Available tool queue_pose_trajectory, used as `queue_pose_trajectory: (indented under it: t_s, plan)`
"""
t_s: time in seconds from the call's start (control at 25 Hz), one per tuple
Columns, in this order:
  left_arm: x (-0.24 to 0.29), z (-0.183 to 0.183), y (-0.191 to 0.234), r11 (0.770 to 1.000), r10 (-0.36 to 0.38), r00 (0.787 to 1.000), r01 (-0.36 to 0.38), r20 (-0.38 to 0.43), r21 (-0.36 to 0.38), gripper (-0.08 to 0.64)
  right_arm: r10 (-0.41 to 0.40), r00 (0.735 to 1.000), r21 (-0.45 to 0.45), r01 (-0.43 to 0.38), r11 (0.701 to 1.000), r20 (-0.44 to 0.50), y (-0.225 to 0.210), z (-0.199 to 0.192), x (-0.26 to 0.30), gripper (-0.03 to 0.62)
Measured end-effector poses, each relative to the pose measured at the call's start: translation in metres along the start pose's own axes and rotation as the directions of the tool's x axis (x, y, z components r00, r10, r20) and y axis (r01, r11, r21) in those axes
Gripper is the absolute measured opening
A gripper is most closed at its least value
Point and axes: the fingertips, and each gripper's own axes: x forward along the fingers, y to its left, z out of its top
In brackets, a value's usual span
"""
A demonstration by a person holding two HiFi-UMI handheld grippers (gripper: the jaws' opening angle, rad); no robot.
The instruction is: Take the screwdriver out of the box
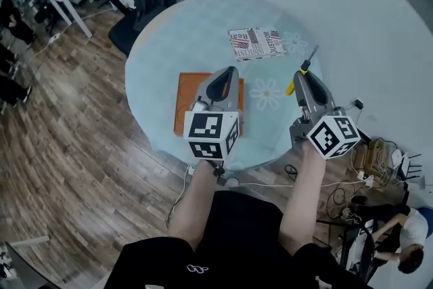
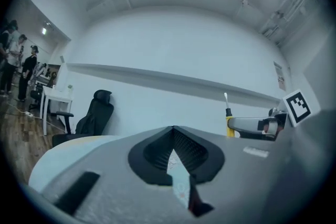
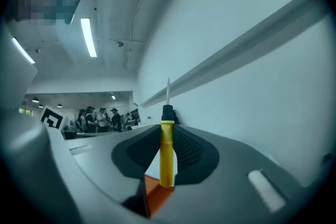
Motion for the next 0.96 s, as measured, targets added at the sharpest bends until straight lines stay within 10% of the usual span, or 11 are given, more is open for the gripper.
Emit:
queue_pose_trajectory:
  t_s: [0.96]
  plan:
    - [0.02, -0.001, -0.025, 0.991, -0.014, 0.998, 0.023, -0.062, 0.132, 0.003, 0.078, 0.993, 0.042, -0.082, 0.996, 0.085, -0.017, 0.006, 0.002, 0.084]
